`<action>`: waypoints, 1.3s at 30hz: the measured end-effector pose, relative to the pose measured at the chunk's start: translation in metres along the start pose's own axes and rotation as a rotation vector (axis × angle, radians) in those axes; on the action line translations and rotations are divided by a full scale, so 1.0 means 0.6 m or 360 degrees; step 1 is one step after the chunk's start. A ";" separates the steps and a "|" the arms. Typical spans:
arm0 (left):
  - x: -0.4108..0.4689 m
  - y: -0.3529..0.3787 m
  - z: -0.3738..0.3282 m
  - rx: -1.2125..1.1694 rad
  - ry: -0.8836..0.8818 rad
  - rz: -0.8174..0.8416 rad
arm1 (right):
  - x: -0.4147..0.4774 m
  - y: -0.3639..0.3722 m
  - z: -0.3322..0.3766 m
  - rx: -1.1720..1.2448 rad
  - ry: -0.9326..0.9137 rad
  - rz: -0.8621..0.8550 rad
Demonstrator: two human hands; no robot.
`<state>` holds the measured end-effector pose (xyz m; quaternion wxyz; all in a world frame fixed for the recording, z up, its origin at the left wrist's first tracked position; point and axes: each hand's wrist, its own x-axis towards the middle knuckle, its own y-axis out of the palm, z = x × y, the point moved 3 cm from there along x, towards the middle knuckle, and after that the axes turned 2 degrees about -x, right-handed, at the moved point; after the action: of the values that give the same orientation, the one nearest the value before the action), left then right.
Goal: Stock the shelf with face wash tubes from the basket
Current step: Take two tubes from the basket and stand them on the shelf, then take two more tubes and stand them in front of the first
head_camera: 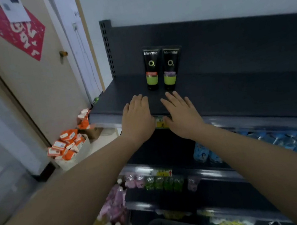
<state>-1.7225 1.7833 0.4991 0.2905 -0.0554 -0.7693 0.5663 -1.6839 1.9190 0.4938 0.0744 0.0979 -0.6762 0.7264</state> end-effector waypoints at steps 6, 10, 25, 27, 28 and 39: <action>-0.112 0.041 0.005 0.0069 -0.0068 -0.0021 | -0.079 0.054 0.041 0.0016 -0.0311 -0.0091; -0.188 0.077 0.010 0.0077 -0.0085 0.0008 | -0.131 0.106 0.065 -0.0004 -0.0539 -0.0118; -0.467 0.328 0.015 -0.0033 -0.0396 0.0571 | -0.299 0.369 0.065 0.0184 -0.0580 0.0512; -0.496 0.364 0.020 -0.0092 -0.0378 0.0623 | -0.317 0.407 0.066 0.0238 -0.0571 0.0585; -0.509 0.382 0.023 -0.0131 -0.0373 0.0635 | -0.325 0.427 0.067 0.0260 -0.0573 0.0631; -0.609 0.561 0.065 -0.0367 -0.0740 0.1234 | -0.386 0.641 0.069 0.0407 -0.0482 0.1093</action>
<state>-1.5232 1.7181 0.0471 -0.1309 -0.2422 -0.7945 0.5413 -1.5503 1.8546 0.0681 -0.2863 -0.0195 -0.5769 0.7648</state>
